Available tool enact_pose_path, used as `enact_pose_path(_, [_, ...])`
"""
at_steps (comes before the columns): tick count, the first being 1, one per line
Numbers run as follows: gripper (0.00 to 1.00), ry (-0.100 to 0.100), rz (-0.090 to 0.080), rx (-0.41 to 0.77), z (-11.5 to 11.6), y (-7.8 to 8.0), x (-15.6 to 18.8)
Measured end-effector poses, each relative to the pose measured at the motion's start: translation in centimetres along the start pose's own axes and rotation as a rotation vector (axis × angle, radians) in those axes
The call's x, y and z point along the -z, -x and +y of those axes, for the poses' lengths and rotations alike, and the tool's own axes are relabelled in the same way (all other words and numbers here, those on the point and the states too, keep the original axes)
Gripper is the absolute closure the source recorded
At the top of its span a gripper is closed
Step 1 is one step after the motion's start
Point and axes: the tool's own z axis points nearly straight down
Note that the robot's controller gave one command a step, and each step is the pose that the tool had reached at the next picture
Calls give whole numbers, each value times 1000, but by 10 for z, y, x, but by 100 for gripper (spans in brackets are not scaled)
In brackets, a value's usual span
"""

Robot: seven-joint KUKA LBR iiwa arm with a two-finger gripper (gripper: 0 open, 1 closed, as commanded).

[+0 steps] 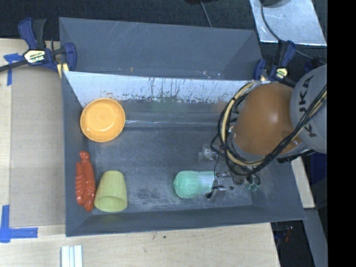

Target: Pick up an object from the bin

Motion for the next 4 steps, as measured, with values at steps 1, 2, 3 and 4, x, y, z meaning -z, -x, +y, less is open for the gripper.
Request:
enact_pose_path(1, [0,0,-7,1,0,2,3])
enact_pose_path(2, [0,0,-8,-37,-10,32,-66])
enact_pose_path(3, [0,1,-16,-69,-4,19,-66])
enact_pose_path(4, [0,-1,-13,-42,-10,31,-65])
